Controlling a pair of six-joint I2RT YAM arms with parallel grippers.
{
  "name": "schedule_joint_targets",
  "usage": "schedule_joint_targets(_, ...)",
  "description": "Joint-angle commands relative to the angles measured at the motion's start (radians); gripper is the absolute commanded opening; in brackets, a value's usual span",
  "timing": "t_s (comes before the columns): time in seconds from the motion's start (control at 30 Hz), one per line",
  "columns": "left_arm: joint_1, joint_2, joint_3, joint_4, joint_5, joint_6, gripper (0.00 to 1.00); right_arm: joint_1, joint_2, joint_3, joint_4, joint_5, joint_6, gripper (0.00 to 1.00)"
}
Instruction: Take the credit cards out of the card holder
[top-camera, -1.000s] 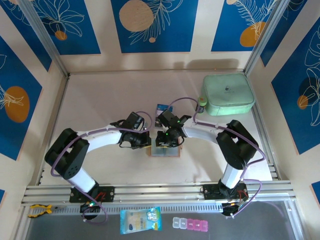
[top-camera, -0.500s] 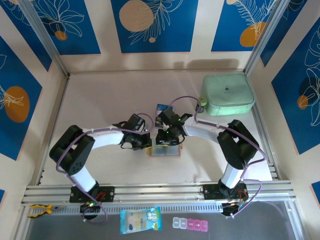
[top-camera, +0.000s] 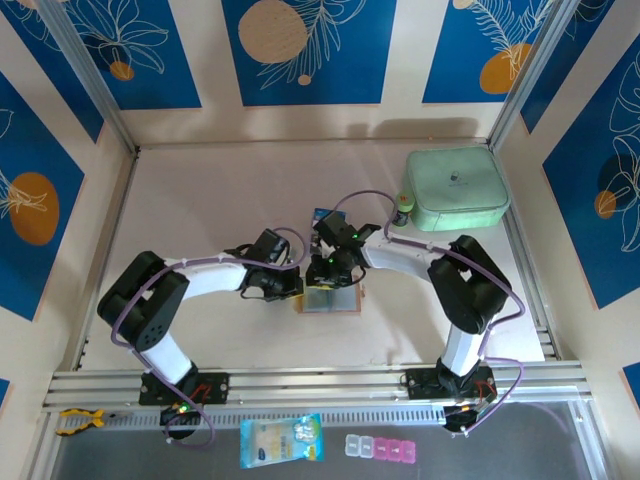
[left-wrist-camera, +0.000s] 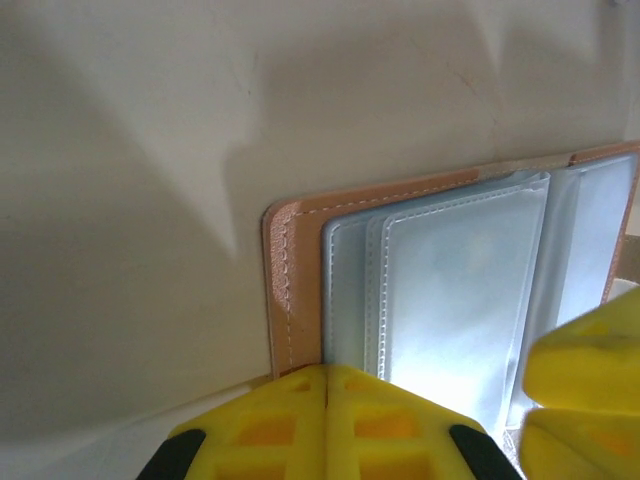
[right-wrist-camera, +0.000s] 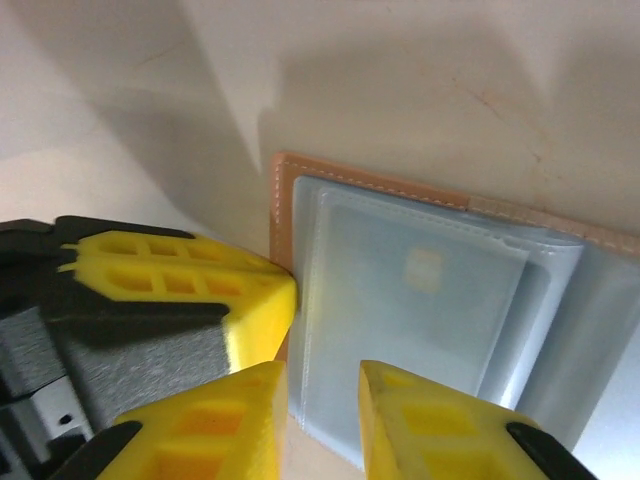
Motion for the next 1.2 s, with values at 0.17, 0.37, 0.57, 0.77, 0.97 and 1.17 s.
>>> schedule_joint_targets(0.17,-0.004,0.008,-0.003,-0.135,-0.089,0.035,0.01,-0.016,0.047,-0.028,0.044,-0.064,0.004,0.23)
schedule_joint_targets(0.37,-0.005,0.016,0.01,-0.158,-0.118,0.04,0.01,-0.037,0.03,-0.069,0.03,-0.048,-0.011,0.23)
schedule_joint_targets(0.57,-0.004,0.04,0.02,-0.153,-0.122,0.034,0.01,-0.067,-0.005,-0.124,0.052,-0.065,-0.023,0.22)
schedule_joint_targets(0.77,-0.004,0.029,0.017,-0.139,-0.123,0.016,0.02,-0.093,-0.023,-0.17,0.112,-0.118,-0.034,0.22)
schedule_joint_targets(0.97,-0.009,-0.018,0.035,-0.138,-0.11,-0.007,0.05,-0.116,-0.044,-0.252,0.255,-0.222,-0.027,0.21)
schedule_joint_targets(1.17,-0.025,-0.112,0.043,-0.144,-0.107,-0.05,0.13,-0.159,-0.066,-0.353,0.402,-0.313,-0.001,0.2)
